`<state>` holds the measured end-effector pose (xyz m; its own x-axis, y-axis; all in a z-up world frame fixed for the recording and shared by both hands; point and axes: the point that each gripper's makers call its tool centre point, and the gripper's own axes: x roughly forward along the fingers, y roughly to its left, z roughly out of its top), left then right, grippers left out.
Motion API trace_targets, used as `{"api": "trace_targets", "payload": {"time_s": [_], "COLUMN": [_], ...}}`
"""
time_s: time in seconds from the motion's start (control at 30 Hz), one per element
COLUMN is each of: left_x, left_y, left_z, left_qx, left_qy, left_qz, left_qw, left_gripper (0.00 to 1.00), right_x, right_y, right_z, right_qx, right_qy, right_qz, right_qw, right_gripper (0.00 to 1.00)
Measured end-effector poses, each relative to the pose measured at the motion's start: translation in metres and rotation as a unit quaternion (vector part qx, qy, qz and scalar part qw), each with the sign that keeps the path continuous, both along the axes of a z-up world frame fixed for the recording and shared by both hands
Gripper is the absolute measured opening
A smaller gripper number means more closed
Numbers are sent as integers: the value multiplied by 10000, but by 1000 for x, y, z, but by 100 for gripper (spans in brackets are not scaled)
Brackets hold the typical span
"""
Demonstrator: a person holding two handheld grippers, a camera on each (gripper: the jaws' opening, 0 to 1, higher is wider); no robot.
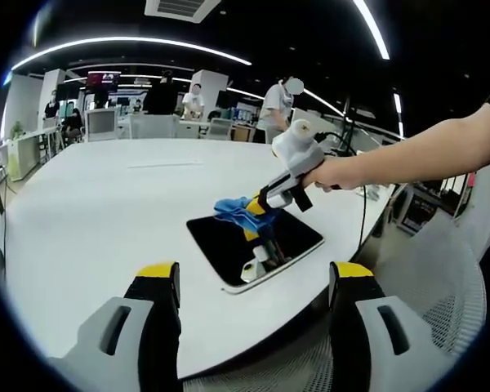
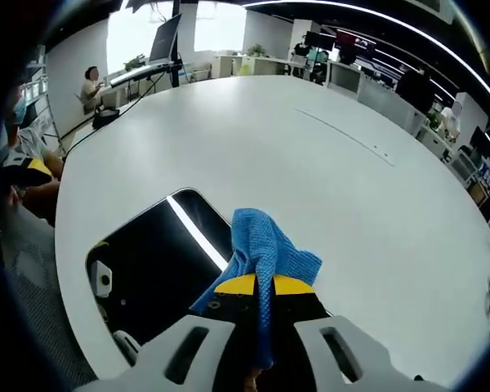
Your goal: Wipe the mirror surface with the cleaning cloth until all visible marks leave the cleaned area.
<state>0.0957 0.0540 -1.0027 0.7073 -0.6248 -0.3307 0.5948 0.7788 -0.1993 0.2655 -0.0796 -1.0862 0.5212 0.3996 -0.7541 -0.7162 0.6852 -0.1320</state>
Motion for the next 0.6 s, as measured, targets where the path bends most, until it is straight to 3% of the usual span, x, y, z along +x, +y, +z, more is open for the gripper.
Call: {"api": "trace_targets", "payload": {"time_s": [0.6], "left_x": [0], "left_y": [0], "left_z": [0], "left_qx": [12], "left_qy": [-9], "left_qz": [0], "left_qw": [10000], "left_gripper": [72], "right_x": [-3], "right_y": [-29], "right_z": [0], "right_qx": [25], "right_qy": [-2], "right_qz": [-229], "right_qw": [9997], "right_gripper": [0]}}
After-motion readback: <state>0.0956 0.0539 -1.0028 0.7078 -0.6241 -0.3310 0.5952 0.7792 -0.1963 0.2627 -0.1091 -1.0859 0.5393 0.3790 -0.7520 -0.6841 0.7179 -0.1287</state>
